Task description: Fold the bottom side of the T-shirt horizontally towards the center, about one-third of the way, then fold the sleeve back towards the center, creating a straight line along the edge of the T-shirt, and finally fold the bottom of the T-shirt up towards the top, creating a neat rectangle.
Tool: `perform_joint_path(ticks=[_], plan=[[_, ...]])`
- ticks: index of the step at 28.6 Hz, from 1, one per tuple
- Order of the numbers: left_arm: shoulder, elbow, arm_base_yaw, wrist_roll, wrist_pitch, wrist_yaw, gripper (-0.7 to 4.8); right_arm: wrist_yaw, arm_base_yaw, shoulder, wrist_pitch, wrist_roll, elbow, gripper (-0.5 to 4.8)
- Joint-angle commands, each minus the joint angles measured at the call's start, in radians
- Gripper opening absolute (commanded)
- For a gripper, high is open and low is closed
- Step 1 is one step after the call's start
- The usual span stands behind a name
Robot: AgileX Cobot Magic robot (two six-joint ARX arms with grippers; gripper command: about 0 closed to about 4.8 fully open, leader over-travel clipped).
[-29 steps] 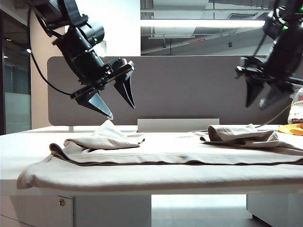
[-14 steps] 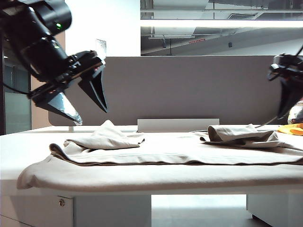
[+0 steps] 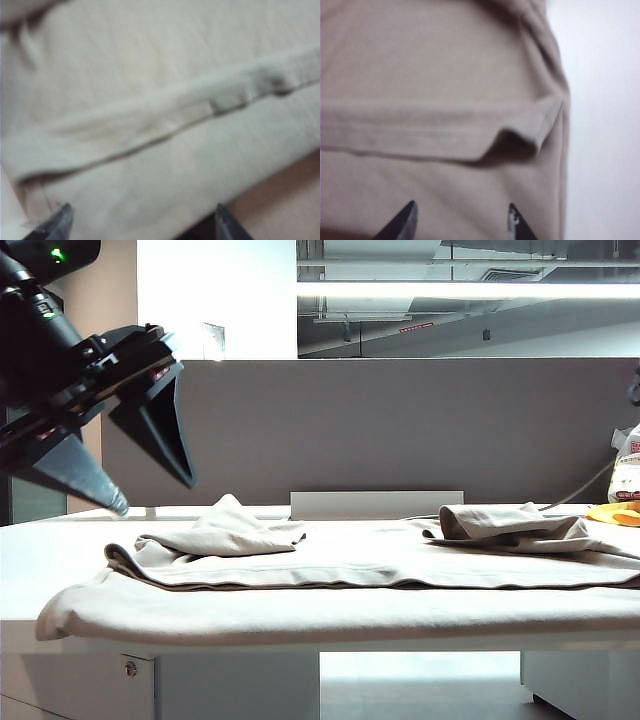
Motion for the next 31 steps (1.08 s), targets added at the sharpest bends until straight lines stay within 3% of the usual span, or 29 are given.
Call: perform_joint_path(ticks=[1,11,25,31], plan=[[-0.042,-0.051,-0.032,-0.036,0.005,-0.037,3.69,-0.006,-0.011,-0.039,-0.018,0.0,-0.032,2.57],[-0.124,-0.189,-0.047,-0.061,-0.003,-0.078,3.78,-0.007,-0.078,-0.111,-0.106,0.018,-0.07,2.57],[-0.124,-0.19,-0.047,-0.054,-0.047,-0.131,3.82,-0.019,-0.116,-0.113,-0.164,0.018,-0.071,2.57],[-0.124,-0.191,-0.047,-0.053,-0.055,-0.165,3.81,0.025,-0.116,-0.112,-0.168,0.019,-0.072,2.57]])
